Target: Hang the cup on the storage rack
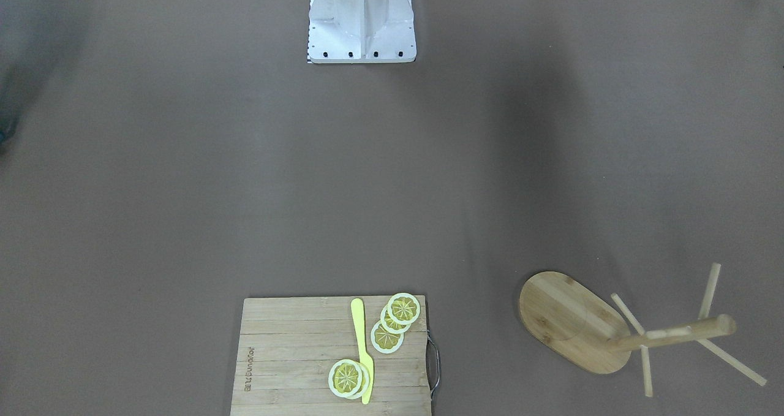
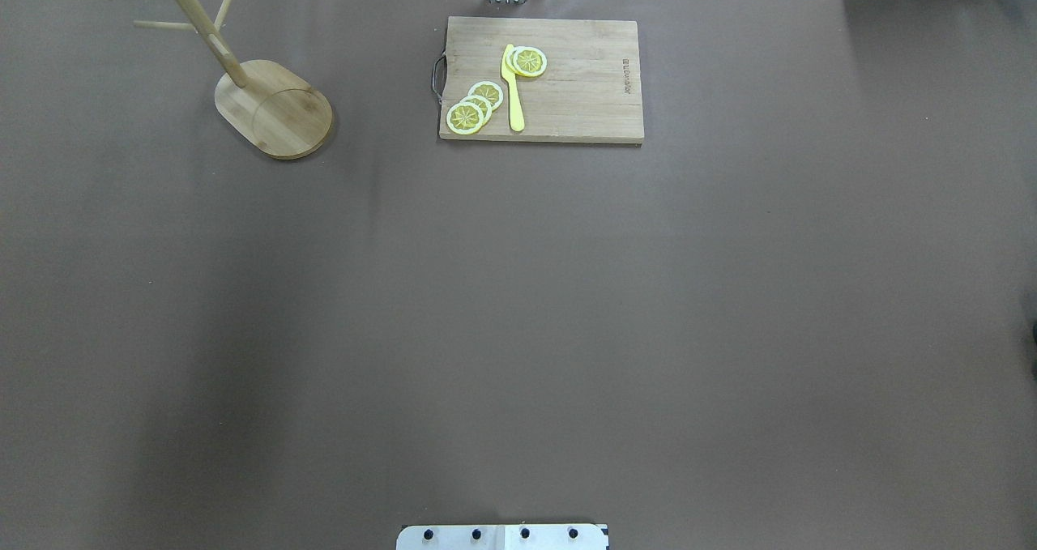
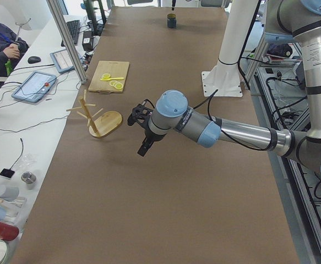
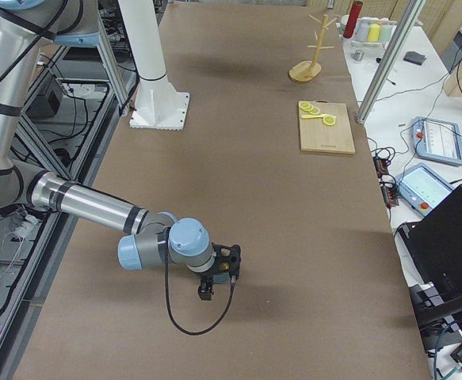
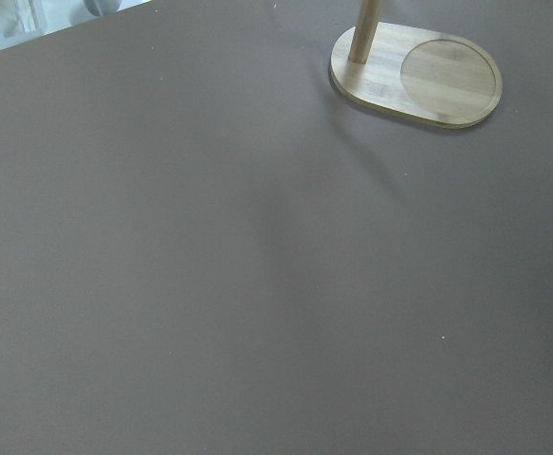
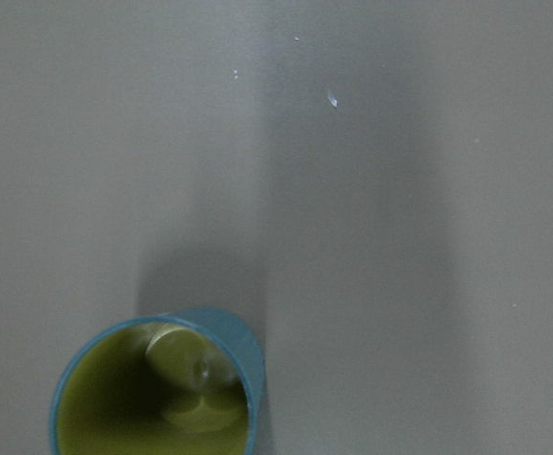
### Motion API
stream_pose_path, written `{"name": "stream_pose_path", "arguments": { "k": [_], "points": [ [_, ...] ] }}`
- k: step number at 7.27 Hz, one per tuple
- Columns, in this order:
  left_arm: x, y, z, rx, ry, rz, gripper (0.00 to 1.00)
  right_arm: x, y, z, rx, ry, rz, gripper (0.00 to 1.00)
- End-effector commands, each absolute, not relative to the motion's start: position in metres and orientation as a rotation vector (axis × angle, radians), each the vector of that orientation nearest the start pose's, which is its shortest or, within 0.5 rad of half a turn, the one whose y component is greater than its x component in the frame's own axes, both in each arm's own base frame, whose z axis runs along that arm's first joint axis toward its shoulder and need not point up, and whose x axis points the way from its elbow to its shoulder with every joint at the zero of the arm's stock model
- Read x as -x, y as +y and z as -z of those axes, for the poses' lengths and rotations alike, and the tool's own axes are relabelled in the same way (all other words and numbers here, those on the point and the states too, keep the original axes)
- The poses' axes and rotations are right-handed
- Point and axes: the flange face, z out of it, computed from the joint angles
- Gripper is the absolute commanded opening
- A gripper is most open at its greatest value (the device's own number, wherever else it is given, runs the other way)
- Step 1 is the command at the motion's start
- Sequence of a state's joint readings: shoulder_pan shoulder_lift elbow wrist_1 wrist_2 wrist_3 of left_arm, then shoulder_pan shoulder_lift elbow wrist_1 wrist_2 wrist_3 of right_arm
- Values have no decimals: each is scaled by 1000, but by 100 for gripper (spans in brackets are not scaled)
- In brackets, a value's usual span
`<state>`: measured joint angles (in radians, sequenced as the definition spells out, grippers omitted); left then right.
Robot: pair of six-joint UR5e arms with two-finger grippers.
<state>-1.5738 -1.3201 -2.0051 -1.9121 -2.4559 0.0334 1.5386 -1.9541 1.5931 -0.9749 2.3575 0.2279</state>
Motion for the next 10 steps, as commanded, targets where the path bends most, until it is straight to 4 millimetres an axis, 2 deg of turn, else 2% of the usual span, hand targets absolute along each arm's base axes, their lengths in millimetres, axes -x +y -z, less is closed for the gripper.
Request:
{"name": "stream_pose_path", "arguments": {
  "k": [1,3,7,8,9,10],
  "points": [
    [57,-389,-513,-518,854,-267,99,-46,-332,-749,-131,-820,-139,86],
    [57,-388,-515,-521,854,-268,99,-36,-343,-743,-123,-827,-141,77],
    [57,-382,-520,-510,855,-262,99,-14,-341,-743,-142,-808,-57,69],
    [57,-380,-521,-512,856,-261,99,-14,-335,-747,-140,-799,-51,57],
    [57,-380,-522,-514,855,-262,99,-10,-336,-746,-137,-800,-41,23],
    [57,-380,-522,-514,855,-262,99,-8,-339,-743,-143,-803,-32,0]
  ]
}}
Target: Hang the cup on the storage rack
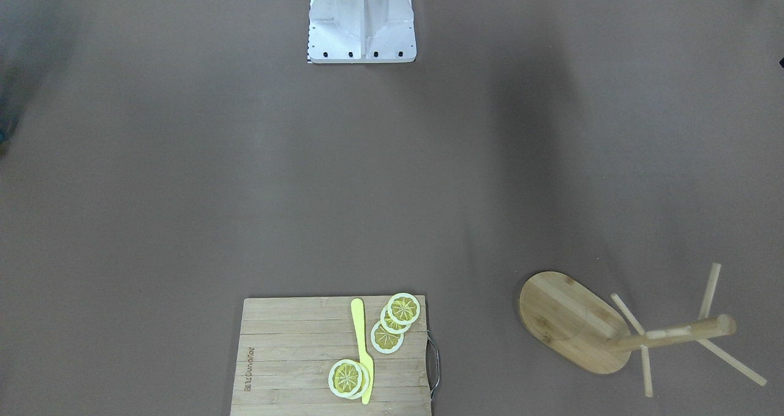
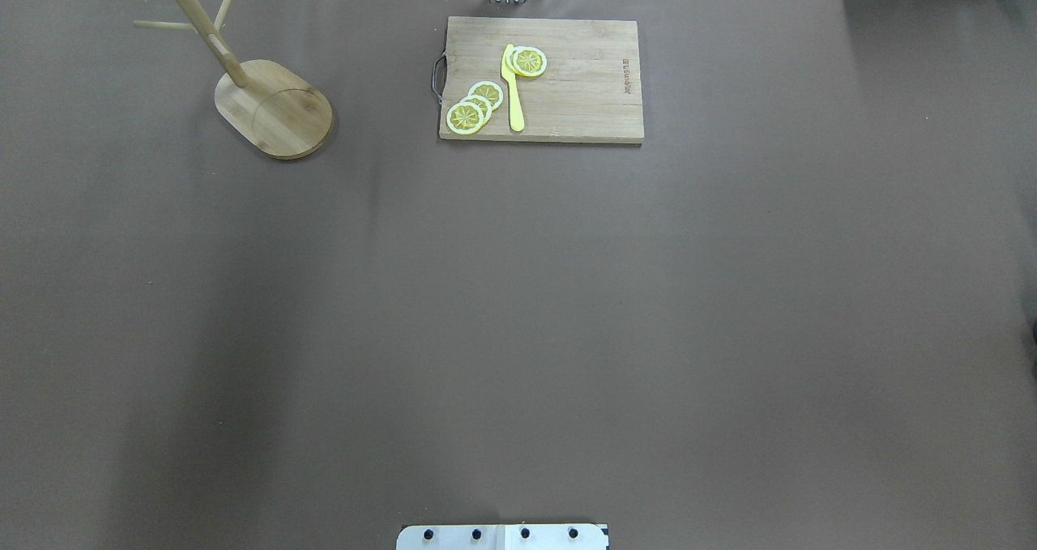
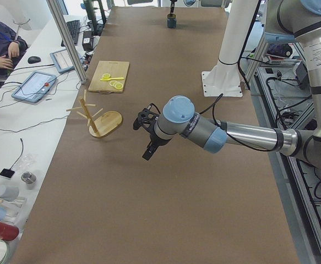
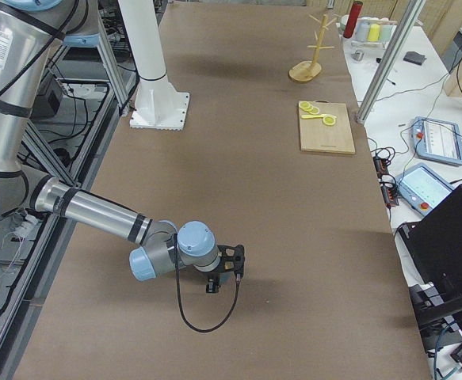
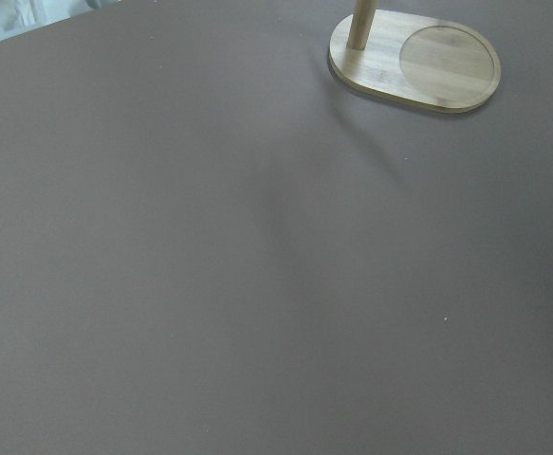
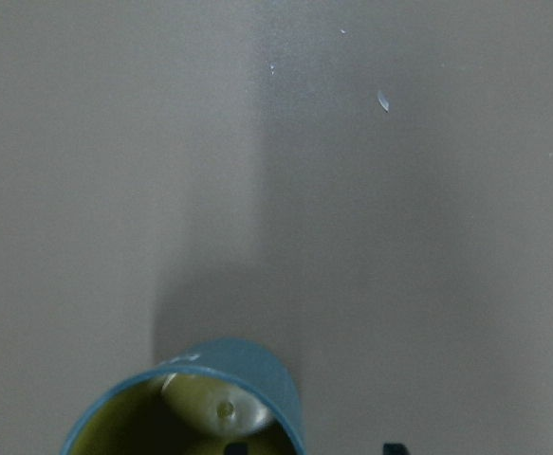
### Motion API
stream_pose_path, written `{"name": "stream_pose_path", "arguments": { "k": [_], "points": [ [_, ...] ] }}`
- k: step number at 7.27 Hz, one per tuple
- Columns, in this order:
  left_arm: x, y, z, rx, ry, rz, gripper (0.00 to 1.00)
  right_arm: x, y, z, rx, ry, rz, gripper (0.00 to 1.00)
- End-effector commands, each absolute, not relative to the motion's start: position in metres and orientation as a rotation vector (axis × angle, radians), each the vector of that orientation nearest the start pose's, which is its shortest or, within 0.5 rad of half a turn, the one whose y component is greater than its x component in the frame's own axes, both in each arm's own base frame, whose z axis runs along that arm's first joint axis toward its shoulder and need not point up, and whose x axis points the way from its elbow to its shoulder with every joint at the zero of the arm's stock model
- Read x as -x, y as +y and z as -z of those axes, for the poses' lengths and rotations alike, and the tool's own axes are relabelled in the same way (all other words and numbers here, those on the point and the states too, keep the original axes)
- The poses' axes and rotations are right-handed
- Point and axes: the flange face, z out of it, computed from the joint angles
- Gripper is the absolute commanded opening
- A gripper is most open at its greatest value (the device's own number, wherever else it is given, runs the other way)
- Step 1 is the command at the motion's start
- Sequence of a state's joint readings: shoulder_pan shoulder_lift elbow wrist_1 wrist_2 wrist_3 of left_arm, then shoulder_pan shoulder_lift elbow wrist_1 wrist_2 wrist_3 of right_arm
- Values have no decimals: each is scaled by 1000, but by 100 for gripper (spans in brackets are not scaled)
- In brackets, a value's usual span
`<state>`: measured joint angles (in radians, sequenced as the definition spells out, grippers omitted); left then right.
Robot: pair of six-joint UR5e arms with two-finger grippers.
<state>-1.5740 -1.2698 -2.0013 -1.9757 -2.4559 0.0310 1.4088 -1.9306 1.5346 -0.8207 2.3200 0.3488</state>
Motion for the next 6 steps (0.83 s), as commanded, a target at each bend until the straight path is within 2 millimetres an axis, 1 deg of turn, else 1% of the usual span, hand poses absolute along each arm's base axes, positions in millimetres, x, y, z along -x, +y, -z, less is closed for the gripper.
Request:
{"name": "stream_pose_path", "arguments": {
  "k": [1,4,6],
  "points": [
    [57,-380,-522,-514,855,-262,99,-8,-341,-742,-145,-804,-32,0],
    [58,-380,-522,-515,855,-261,99,-7,-346,-735,-153,-817,-32,0],
    [58,-380,-523,-512,855,-259,99,-3,-366,-724,-157,-831,-48,0]
  ]
}}
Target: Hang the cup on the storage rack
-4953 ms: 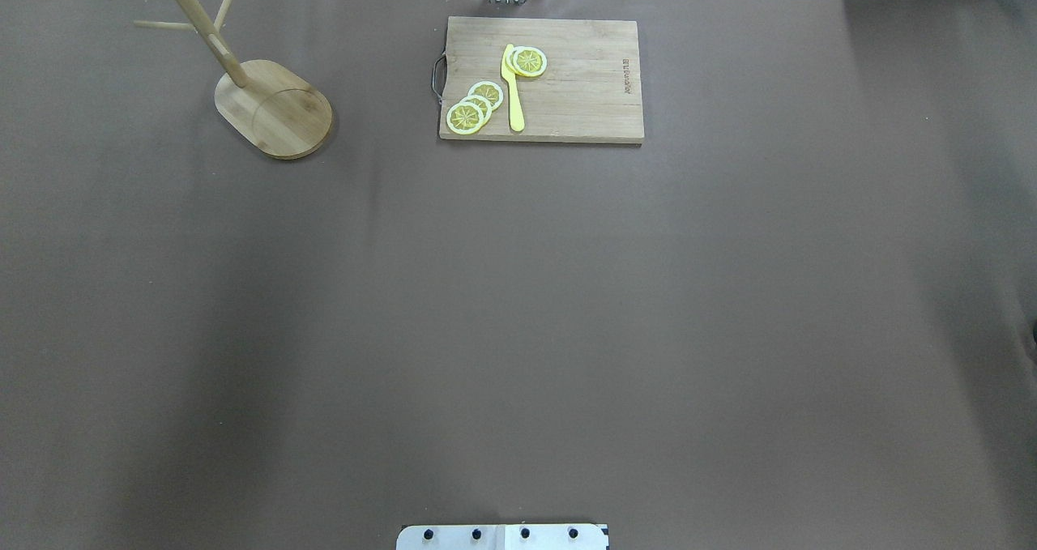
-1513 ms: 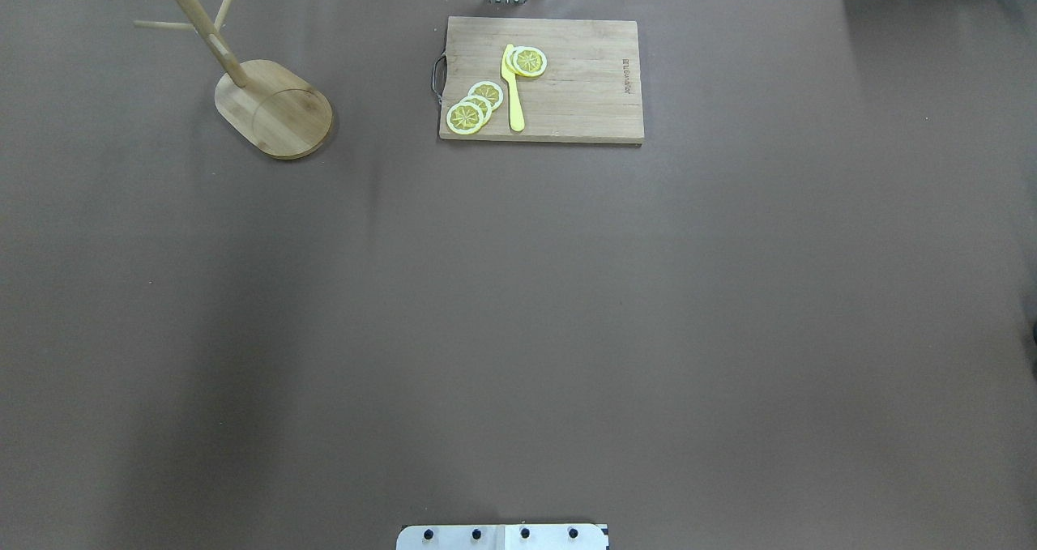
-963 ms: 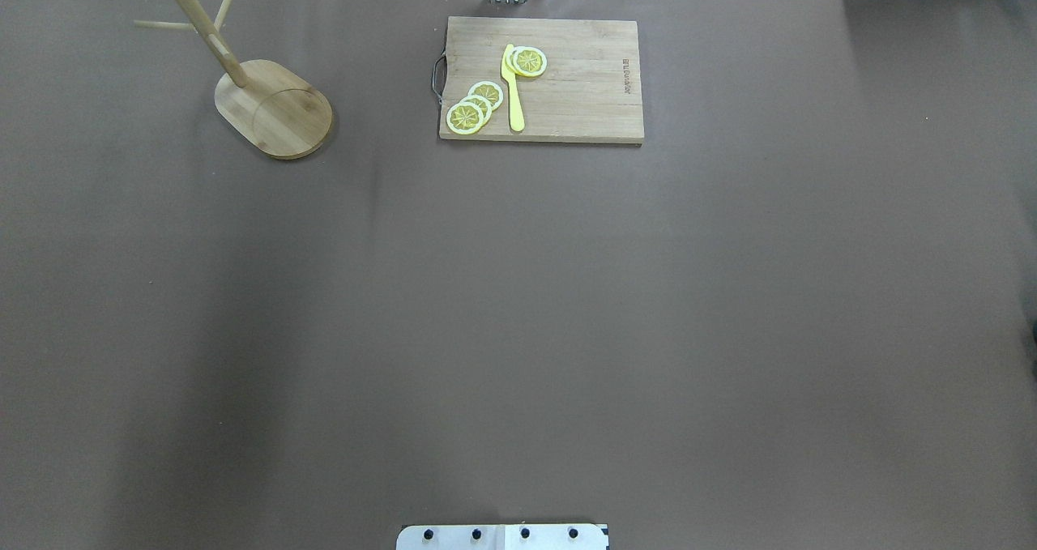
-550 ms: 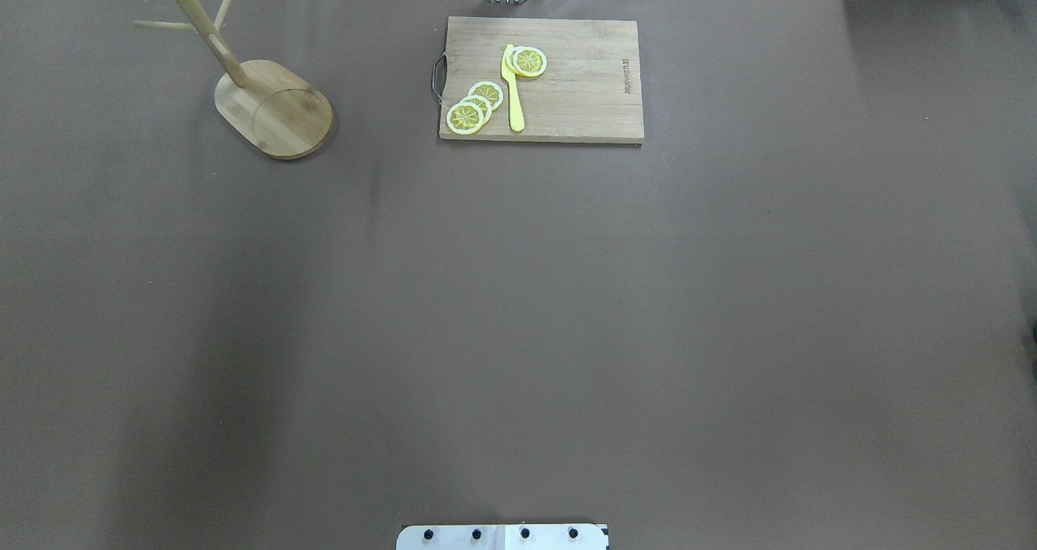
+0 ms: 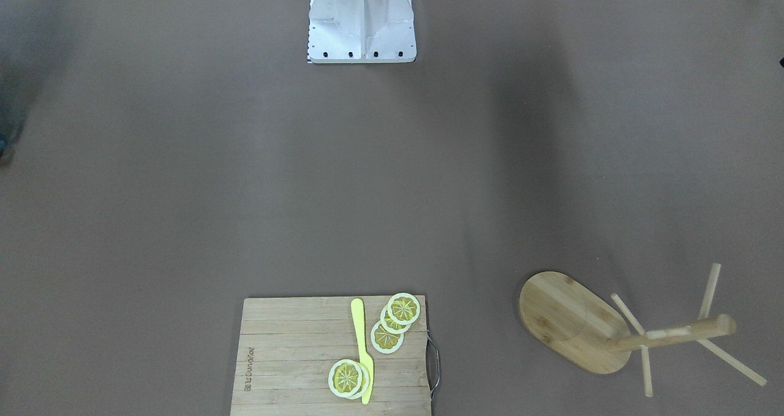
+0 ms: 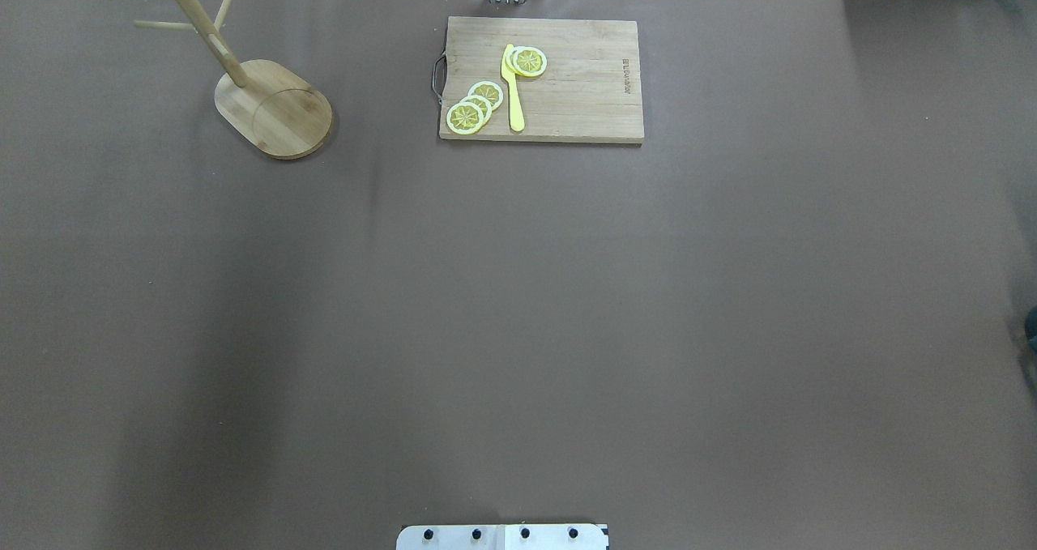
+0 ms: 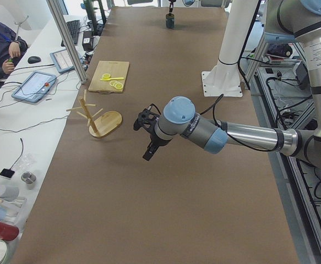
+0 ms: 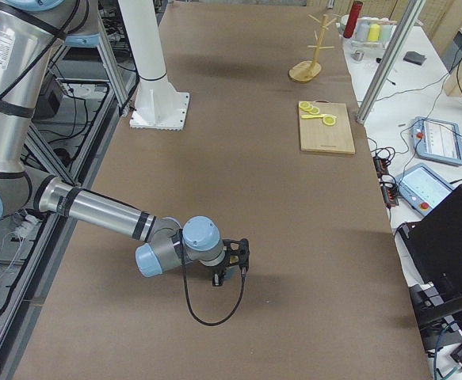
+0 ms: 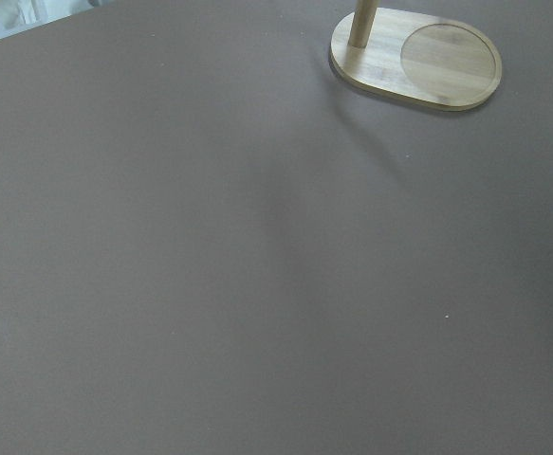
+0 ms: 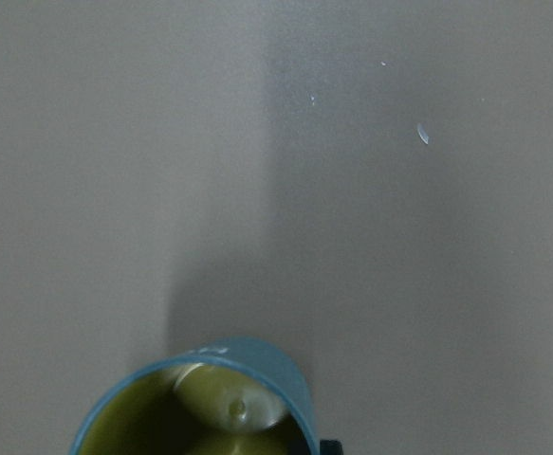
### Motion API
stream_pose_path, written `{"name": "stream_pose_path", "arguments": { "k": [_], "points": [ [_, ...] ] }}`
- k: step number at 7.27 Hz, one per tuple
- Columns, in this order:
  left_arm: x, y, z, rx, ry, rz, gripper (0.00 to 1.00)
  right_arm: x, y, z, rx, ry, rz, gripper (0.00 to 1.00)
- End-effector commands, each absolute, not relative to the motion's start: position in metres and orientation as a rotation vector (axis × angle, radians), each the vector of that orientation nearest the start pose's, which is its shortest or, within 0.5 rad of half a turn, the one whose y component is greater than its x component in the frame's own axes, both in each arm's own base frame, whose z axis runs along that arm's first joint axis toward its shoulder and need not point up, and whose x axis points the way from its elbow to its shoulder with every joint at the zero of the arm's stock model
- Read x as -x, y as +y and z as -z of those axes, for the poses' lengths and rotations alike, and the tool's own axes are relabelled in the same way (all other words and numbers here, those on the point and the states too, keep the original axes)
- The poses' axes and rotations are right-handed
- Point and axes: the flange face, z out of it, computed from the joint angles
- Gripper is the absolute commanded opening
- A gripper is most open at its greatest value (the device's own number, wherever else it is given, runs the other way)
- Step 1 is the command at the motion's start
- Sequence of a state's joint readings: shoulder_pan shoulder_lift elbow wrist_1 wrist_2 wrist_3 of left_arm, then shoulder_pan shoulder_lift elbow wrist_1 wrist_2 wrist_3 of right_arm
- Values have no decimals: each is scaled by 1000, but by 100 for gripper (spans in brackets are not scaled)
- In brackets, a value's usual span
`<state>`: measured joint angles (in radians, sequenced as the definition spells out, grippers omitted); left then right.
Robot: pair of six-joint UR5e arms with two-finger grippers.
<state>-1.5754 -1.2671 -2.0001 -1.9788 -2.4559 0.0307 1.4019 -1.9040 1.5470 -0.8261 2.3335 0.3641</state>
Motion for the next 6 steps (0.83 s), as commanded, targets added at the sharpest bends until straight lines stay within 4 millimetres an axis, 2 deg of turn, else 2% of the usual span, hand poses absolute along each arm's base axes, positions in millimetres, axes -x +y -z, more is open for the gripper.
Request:
{"name": "stream_pose_path", "arguments": {
  "k": [1,2,4,6],
  "points": [
    [58,-380,-523,-512,855,-259,99,-1,-381,-713,-129,-846,-147,0],
    [58,-380,-523,-512,855,-259,99,2,-398,-697,-96,-869,-281,0],
    [58,-380,-524,-508,856,-255,99,8,-432,-667,-75,-908,-421,0],
    [57,-381,-524,-498,862,-240,99,20,-453,-626,-43,-963,-542,0]
  ]
}}
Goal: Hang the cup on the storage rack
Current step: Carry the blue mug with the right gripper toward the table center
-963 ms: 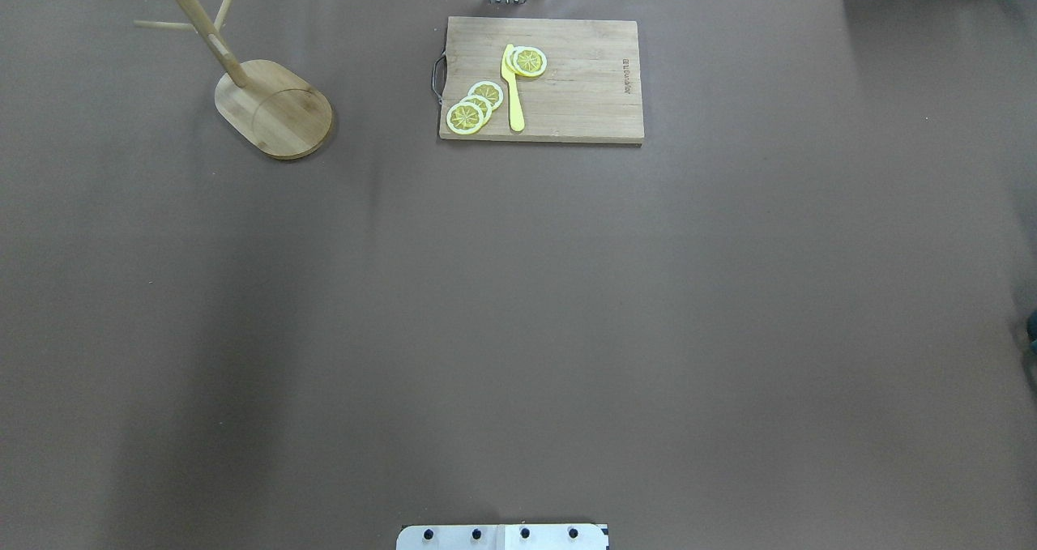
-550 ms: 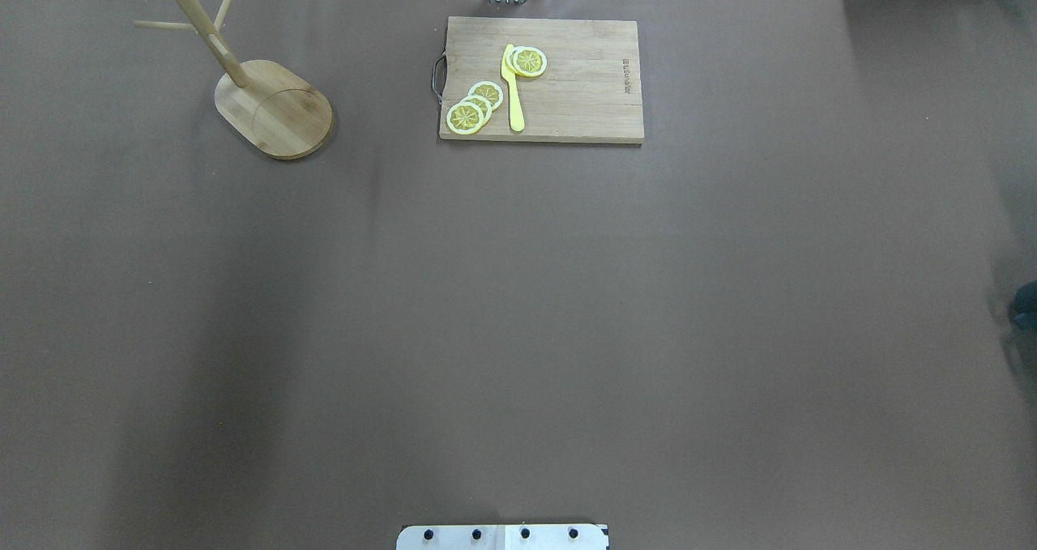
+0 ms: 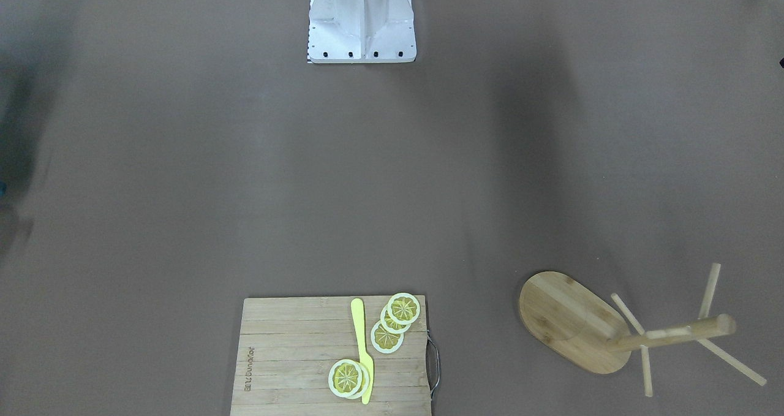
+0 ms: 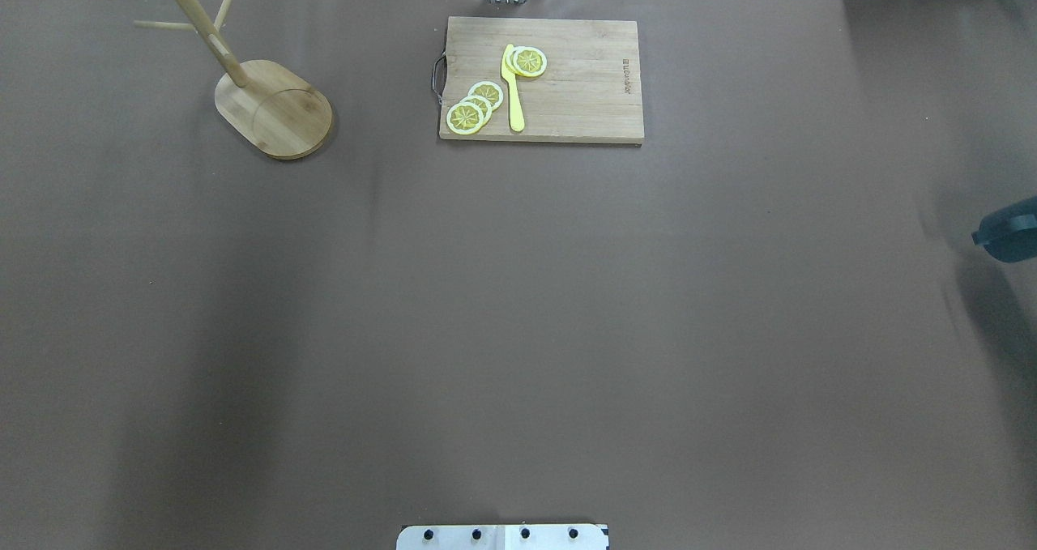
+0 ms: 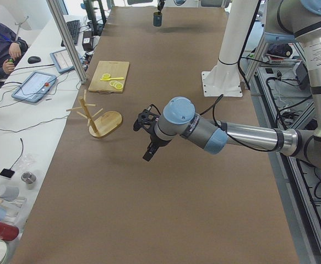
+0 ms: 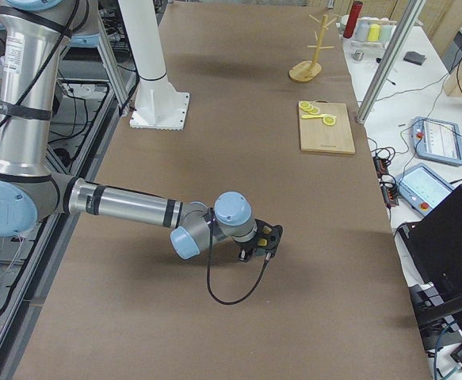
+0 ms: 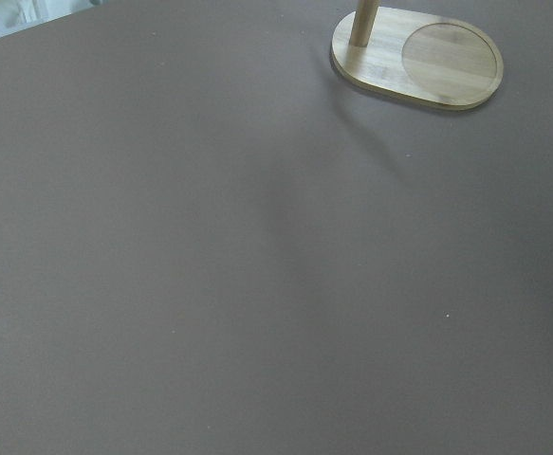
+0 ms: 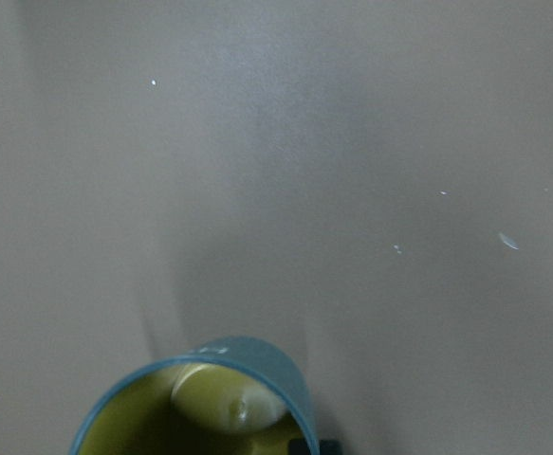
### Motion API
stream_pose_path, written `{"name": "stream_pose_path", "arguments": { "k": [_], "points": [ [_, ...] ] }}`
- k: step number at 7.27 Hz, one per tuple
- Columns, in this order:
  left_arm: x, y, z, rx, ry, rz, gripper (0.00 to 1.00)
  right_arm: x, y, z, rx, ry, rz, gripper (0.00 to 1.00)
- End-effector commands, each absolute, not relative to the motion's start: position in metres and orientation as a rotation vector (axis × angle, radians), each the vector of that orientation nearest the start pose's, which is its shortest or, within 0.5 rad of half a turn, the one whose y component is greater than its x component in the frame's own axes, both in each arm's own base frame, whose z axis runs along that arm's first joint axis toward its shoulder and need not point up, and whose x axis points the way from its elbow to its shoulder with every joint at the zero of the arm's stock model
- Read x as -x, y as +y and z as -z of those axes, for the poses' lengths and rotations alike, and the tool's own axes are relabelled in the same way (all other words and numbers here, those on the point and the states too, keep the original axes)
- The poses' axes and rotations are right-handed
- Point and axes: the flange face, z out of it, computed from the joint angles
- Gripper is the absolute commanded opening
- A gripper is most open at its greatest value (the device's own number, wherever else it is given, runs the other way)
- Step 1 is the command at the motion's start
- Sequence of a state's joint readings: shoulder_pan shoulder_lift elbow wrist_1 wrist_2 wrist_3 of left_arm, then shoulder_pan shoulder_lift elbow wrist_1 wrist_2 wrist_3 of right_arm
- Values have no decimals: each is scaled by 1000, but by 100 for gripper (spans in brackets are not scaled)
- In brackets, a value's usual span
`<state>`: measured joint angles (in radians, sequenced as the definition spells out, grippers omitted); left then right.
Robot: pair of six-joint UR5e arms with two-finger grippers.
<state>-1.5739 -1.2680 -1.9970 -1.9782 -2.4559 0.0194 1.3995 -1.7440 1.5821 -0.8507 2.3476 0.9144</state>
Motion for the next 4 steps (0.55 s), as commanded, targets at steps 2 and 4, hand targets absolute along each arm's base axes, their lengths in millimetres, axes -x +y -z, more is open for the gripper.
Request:
{"name": "stream_pose_path", "arguments": {
  "k": [2,4],
  "points": [
    [56,-382,-522,-494,868,-226,99,59,-470,-564,41,-996,-669,0],
    [56,-385,-520,-494,868,-222,99,119,-487,-477,98,-966,-761,0]
  ]
}}
